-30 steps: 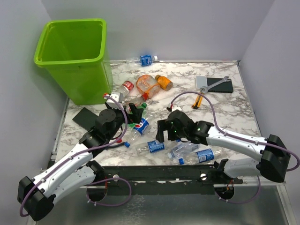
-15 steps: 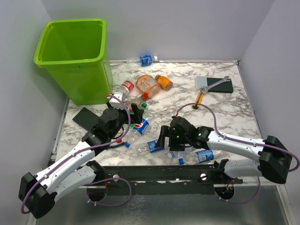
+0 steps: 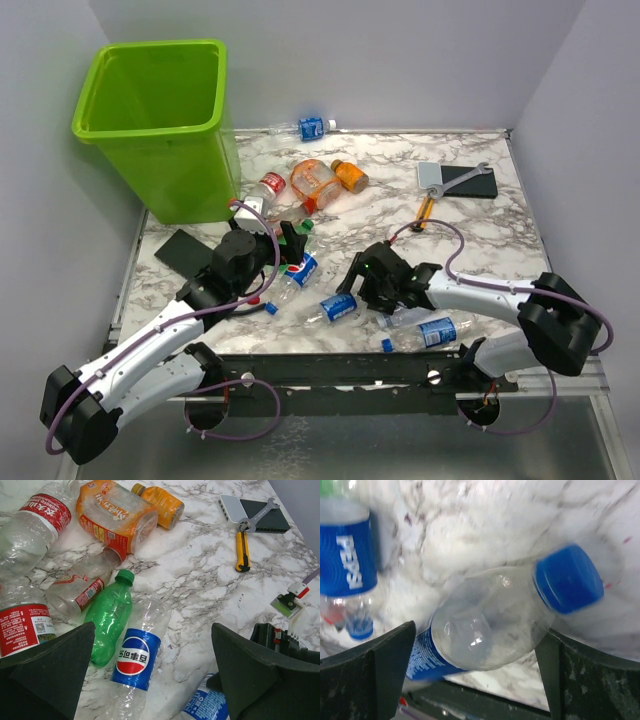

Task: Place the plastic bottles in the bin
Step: Pick up the plastic bottle at the center of the board.

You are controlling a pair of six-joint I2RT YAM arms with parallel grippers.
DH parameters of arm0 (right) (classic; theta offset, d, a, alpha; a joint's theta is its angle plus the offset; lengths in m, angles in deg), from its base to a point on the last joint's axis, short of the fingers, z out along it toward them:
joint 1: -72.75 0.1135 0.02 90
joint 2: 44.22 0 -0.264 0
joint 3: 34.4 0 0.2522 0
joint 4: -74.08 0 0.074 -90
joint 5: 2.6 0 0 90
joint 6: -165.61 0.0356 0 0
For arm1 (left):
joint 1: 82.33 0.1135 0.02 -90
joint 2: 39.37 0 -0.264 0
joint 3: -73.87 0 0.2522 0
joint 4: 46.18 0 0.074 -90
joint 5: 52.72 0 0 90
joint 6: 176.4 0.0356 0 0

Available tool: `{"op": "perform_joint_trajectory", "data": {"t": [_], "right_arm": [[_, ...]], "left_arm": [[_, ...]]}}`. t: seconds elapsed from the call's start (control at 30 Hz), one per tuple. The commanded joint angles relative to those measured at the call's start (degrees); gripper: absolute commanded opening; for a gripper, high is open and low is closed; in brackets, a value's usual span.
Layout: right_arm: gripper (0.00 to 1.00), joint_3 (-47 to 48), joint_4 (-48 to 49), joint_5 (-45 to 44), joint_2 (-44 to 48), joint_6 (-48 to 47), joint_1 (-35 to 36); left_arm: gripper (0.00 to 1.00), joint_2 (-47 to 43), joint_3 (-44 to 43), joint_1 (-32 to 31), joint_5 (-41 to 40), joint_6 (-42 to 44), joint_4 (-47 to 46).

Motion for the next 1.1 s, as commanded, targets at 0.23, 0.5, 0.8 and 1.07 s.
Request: {"op": "perform_joint_trajectory", "data": {"t": [0.23, 0.5, 0.8, 1.07], "right_arm": [[1.0, 8.52, -0.33, -7.39, -7.0, -6.11, -3.32], [0.99, 7.63, -2.77, -2.54, -9.78, -11.58, -0.71], [0.73, 8.2, -7.77, -5.52, -14.03, -15.27, 4.85], [0.46, 6.92, -0.71, -13.83, 3.48, -25.21, 4.85]], "left_arm": [[0.99, 1.53, -0.38, -0.15, 1.4, -0.56, 1.29], [0.99, 1.71, -0.52, -0.09, 2.09, -0.78, 1.29], [0.99, 1.39, -0.46, -0.12, 1.62, -0.74, 1.47], [0.99, 0.05, -1.63, -0.11, -1.17, -2.88, 0.37]]}}
